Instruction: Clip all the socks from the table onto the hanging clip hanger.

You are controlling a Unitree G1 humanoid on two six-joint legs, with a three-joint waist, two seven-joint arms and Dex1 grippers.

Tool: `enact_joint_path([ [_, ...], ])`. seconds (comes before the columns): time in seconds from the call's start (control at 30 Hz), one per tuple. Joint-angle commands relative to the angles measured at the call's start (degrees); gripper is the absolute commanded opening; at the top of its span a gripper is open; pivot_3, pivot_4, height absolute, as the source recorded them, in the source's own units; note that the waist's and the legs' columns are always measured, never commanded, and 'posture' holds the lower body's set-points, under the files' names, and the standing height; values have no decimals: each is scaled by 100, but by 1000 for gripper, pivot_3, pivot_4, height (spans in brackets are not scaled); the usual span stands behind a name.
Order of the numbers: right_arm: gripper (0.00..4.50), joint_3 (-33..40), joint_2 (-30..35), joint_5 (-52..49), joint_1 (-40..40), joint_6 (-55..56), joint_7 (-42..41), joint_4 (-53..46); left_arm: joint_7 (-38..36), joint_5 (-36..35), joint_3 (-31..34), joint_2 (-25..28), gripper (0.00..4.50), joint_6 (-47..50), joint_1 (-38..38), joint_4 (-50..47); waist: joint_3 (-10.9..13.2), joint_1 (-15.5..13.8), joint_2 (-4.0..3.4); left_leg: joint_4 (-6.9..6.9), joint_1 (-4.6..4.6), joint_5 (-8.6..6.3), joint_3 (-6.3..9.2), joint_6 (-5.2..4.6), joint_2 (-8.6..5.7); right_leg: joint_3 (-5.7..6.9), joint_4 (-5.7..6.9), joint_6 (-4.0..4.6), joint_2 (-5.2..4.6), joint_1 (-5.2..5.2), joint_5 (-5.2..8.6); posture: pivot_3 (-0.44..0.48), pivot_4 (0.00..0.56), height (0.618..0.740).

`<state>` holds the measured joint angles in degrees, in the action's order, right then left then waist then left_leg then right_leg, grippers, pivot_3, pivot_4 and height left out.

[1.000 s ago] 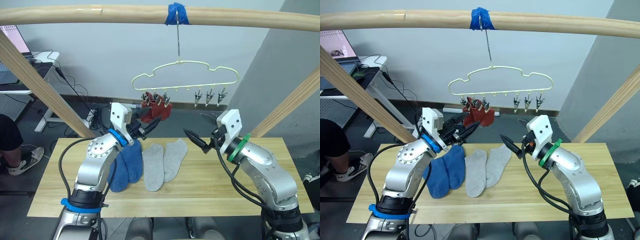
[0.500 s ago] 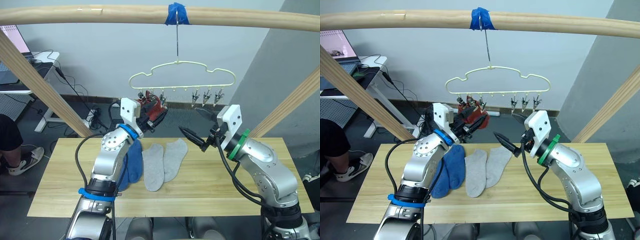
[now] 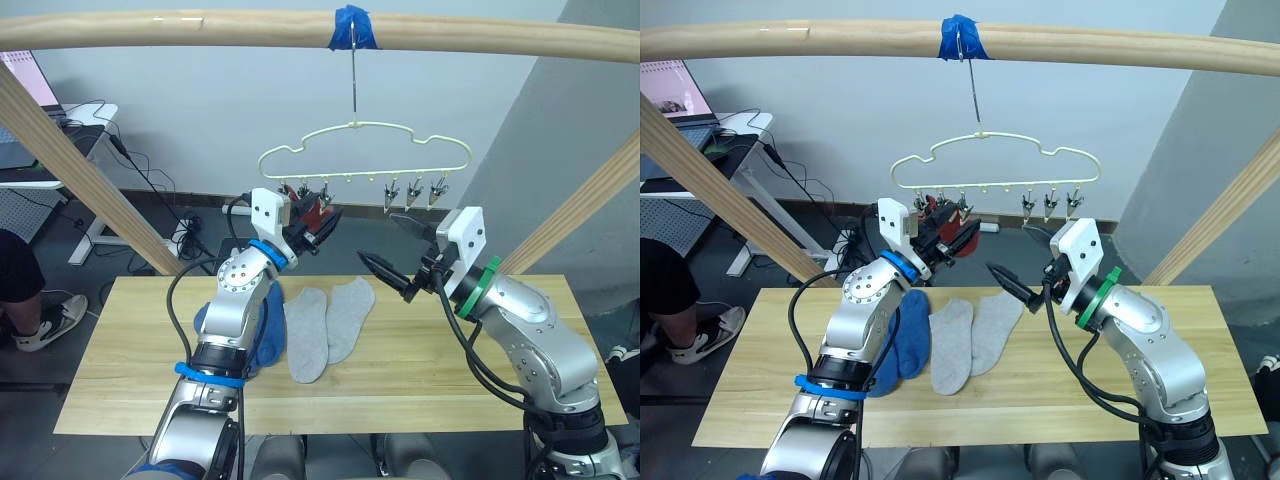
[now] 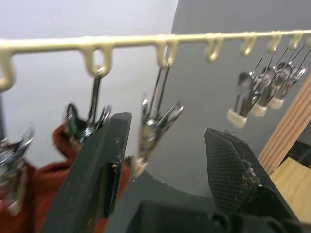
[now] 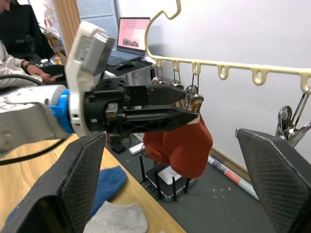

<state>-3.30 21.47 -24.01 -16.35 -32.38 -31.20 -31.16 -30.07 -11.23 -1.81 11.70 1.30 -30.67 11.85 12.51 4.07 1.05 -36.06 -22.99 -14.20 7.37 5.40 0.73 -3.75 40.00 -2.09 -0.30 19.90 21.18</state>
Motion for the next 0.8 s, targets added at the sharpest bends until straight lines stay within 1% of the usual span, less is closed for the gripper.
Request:
enact_joint_path([
  [0.03,4500,93,57,-137,-69,62,-34,-274,102,52,62,-50,2668,-186,-147,15,0,9,0,0,0,0,0,0,0,0,0,0,0,0,0,-101,213,740],
  [0.3,4500,47,69,-195,-173,45,-15,-282,193,33,49,-112,2668,-216,-185,58,1,67,1,0,0,0,0,0,0,0,0,0,0,-1,0,-108,218,740],
  [0.8,4500,43,96,-271,-206,-9,55,-302,202,29,65,-181,2668,-251,-279,144,1,71,1,0,0,0,0,0,0,0,0,0,0,-2,0,-109,217,740],
])
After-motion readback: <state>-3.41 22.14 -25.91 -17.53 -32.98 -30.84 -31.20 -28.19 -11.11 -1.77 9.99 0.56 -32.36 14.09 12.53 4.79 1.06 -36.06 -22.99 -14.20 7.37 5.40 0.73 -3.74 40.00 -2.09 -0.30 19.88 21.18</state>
